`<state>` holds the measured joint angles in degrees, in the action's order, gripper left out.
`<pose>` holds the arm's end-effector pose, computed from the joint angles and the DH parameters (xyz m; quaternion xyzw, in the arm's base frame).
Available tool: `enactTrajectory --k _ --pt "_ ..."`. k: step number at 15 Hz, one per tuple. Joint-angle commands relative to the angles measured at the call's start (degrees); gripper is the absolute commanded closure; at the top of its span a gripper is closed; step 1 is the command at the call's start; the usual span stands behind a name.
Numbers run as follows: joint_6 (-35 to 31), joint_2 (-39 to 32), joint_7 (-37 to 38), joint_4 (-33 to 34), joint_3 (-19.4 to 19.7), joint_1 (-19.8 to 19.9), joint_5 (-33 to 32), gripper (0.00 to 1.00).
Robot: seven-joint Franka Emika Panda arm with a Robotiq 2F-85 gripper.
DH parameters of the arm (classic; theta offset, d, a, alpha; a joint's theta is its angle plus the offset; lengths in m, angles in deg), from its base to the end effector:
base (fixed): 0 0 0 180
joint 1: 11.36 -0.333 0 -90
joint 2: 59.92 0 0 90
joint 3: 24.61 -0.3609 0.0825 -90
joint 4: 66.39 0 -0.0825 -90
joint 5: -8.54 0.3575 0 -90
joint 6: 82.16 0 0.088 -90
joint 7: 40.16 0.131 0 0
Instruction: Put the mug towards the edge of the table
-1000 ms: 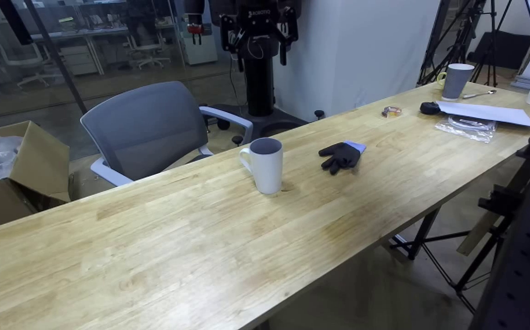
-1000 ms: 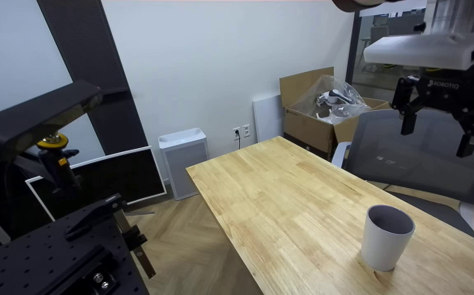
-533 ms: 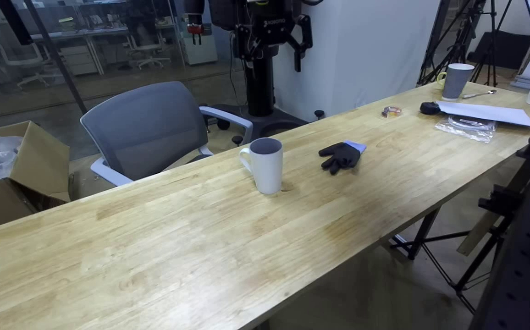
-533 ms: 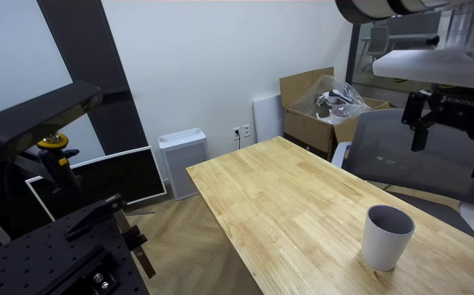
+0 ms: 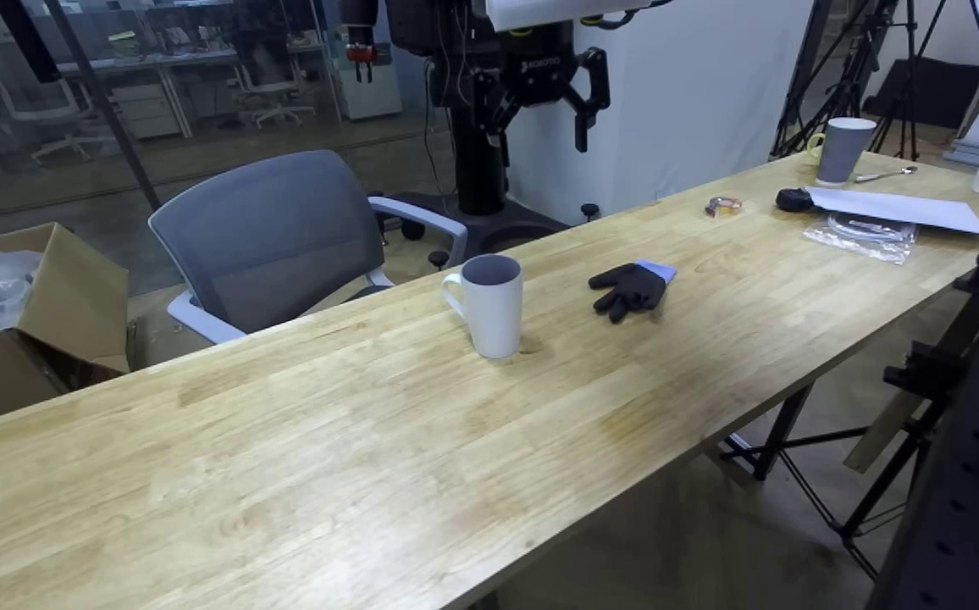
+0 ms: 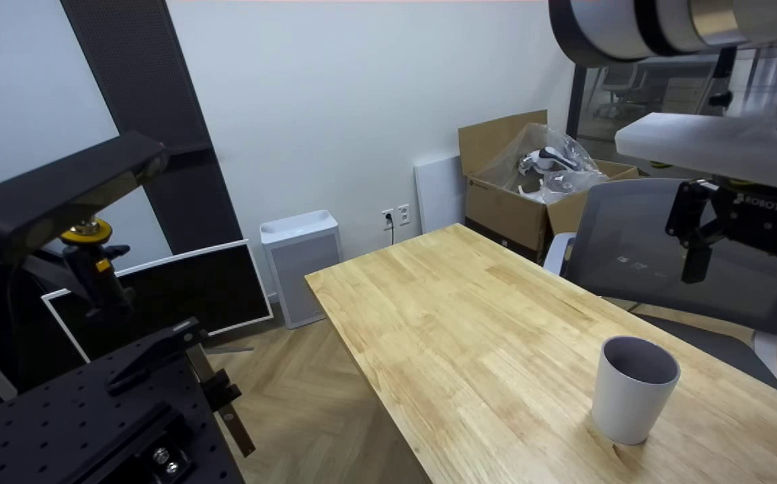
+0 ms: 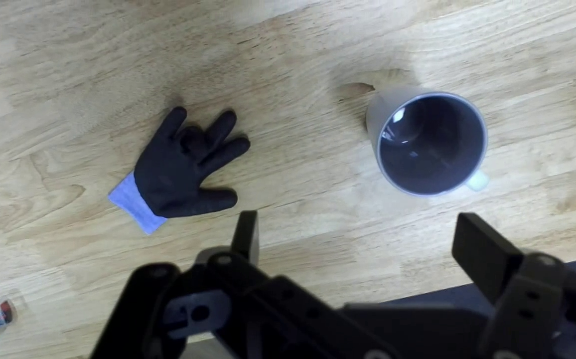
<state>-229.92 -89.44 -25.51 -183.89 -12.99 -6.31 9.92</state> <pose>0.5802 -0.1686 0.2274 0.9628 -0.2665 0.0112 0.0432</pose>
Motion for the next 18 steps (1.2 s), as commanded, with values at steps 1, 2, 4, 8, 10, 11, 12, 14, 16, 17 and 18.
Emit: enactTrajectory --k 1,2,4,8,10,11,12,14,16,17,18 --pt "0.1 0.0 0.1 0.1 -0.1 0.1 -0.1 0.0" --pt "0.1 0.0 0.1 0.1 -0.1 0.1 -0.1 0.0" --pt "0.1 0.0 0.1 0.1 -0.1 0.1 -0.1 0.0" --pt "0.0 -0.2 -0.2 0.1 -0.4 0.3 0.3 0.0" --pt "-0.2 -1.1 -0.4 0.1 -0.6 0.6 0.6 0.0" --pt "-0.2 -1.5 -0.6 0.1 -0.7 0.7 0.6 0.0" --pt "-0.4 -2.0 -0.7 0.1 -0.7 0.8 0.7 0.0" --pt "-0.6 -3.2 -0.7 0.3 -0.5 0.8 0.5 0.0" --pt "-1.3 -4.3 -1.0 0.5 -0.7 1.1 0.8 0.0" --pt "-2.1 -5.0 -1.3 0.6 -0.8 1.3 1.0 0.0" --pt "-2.8 -5.6 -1.3 0.7 -0.9 1.3 1.1 0.0"
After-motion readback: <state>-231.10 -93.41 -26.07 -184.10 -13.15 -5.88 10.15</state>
